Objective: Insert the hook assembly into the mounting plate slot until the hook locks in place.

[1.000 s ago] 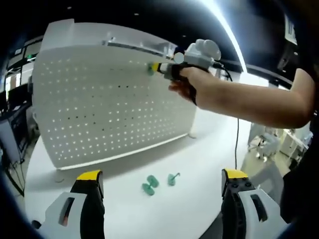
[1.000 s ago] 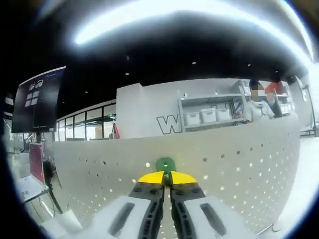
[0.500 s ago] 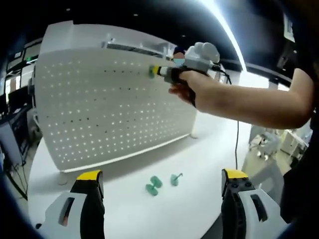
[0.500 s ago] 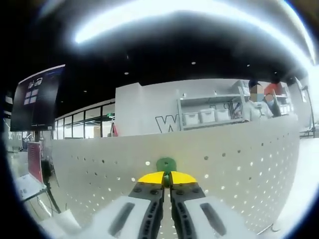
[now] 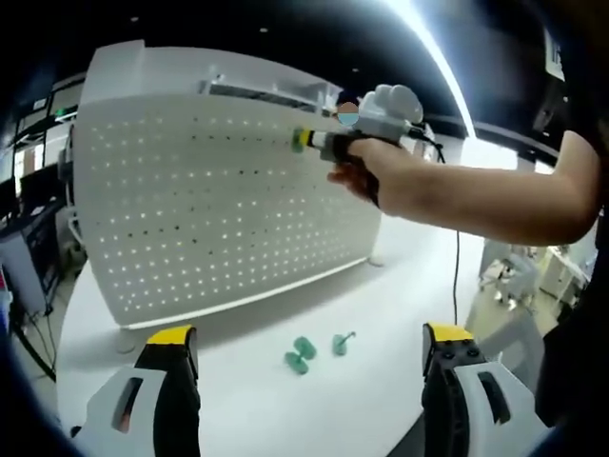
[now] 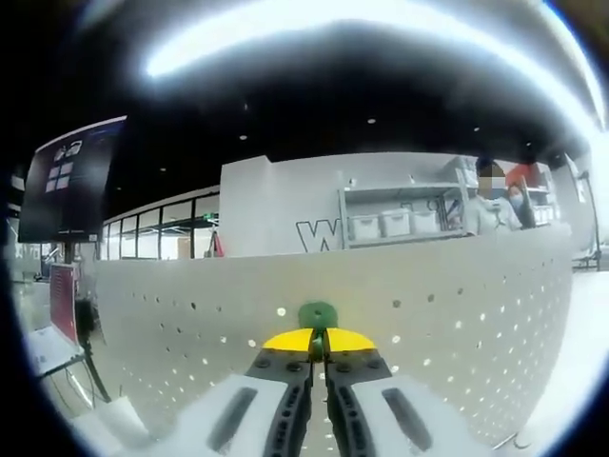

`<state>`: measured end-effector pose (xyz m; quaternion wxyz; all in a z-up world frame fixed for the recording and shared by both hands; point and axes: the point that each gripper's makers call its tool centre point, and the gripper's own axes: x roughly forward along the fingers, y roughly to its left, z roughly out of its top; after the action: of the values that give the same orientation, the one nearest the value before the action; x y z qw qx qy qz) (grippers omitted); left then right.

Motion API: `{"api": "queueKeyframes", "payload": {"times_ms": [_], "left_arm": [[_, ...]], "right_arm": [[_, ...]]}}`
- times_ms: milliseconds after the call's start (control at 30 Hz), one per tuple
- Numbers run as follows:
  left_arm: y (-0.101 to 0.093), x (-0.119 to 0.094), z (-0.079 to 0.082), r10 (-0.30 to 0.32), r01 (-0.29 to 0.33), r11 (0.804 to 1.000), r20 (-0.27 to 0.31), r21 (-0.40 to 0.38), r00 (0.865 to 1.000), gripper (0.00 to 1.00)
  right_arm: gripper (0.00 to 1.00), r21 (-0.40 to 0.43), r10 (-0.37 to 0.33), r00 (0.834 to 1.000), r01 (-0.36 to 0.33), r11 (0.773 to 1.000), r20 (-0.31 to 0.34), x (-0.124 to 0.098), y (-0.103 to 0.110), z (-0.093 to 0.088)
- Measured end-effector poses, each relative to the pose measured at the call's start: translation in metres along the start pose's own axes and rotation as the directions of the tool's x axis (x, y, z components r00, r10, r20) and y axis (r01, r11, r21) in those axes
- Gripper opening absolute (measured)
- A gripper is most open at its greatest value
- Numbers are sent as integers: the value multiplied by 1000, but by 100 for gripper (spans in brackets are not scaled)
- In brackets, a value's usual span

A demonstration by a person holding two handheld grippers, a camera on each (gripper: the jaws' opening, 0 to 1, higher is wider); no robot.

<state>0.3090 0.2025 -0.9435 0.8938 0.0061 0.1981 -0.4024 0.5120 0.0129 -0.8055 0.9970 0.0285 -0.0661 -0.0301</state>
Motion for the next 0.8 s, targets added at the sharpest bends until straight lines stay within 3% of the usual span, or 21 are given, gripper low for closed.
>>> {"api": "queueKeyframes", "payload": {"times_ms": [433, 467, 800], "left_arm": [[-3, 1, 3, -1, 1, 1000, 8, -4, 1000, 99], [-3, 1, 3, 0, 0, 1000, 7, -3, 1000, 99], [-2, -1, 6, 6, -6, 1000, 14, -2, 1000, 99]], "right_arm": [[1, -46, 19, 1000, -19, 999, 2, 1, 0, 1], [1, -77, 22, 1000, -22, 997, -1, 0, 0, 1], [1, -38, 17, 1000, -17, 999, -5, 0, -1, 1]]}}
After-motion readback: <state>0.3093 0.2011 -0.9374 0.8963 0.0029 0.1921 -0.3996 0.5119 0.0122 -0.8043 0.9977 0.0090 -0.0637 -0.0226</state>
